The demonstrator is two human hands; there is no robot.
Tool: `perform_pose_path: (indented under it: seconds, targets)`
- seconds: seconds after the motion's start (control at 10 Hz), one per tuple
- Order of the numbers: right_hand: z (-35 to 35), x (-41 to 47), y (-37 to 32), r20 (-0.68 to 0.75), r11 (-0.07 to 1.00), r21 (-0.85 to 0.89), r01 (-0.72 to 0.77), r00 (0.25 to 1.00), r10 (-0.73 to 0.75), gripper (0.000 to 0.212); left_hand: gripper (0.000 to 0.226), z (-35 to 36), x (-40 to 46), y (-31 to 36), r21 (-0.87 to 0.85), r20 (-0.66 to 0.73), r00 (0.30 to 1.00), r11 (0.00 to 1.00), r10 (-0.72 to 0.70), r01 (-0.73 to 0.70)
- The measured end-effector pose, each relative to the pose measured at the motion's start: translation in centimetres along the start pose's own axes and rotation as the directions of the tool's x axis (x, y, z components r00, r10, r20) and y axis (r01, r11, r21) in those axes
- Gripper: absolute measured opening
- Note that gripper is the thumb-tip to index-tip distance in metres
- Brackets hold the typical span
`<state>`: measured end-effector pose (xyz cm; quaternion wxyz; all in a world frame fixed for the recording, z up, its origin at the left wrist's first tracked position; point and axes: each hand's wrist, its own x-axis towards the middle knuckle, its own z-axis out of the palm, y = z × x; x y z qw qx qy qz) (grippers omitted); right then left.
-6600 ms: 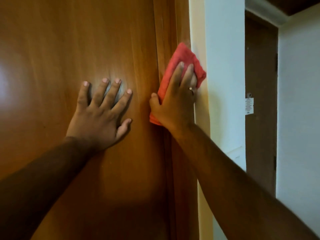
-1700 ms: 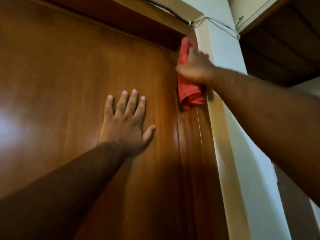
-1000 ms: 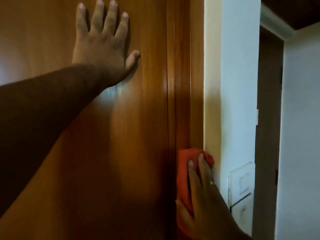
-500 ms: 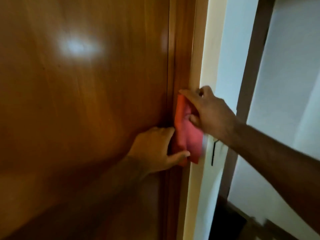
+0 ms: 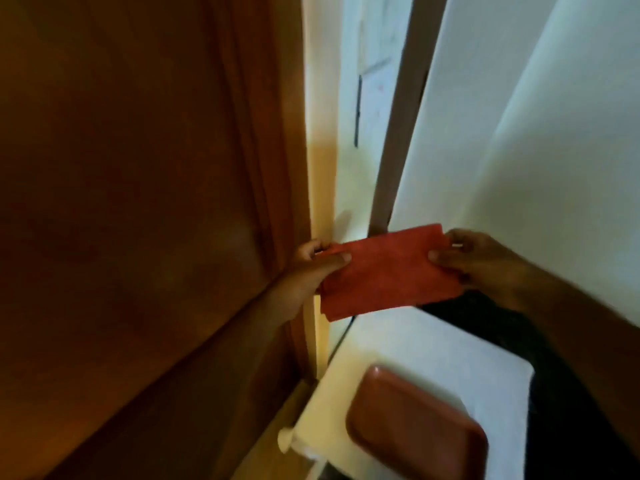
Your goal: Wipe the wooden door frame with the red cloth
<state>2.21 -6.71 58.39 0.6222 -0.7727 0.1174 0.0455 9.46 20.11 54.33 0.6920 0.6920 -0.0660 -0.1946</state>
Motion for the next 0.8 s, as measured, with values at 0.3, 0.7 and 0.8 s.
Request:
perform_pose_path:
  seconds: [0.3, 0.7, 0.8]
  targets:
    - [-2.6, -6.6, 35.6, -0.138, 0.685, 0.424, -0.593, 0.705, 0.696, 0.028, 0.018, 13.8, -0.2, -30.0, -0.257, 0.075, 0.741, 0.705, -0.667, 0.661]
    - [2.8, -8.4, 61.4, -0.234, 0.456, 0.361, -0.813, 0.394, 0.889, 0.024, 0.037, 18.4, 3.9, -54.7, 0.307, -0.106, 0.681, 0.628, -0.724, 0.715]
    - [3.7, -9.5, 61.7, -0.339, 0.51, 0.262, -0.82, 0.416, 0.844, 0.015, 0.036, 17.9, 3.7, -55.3, 0.343, -0.115, 0.71, 0.643, -0.695, 0.685]
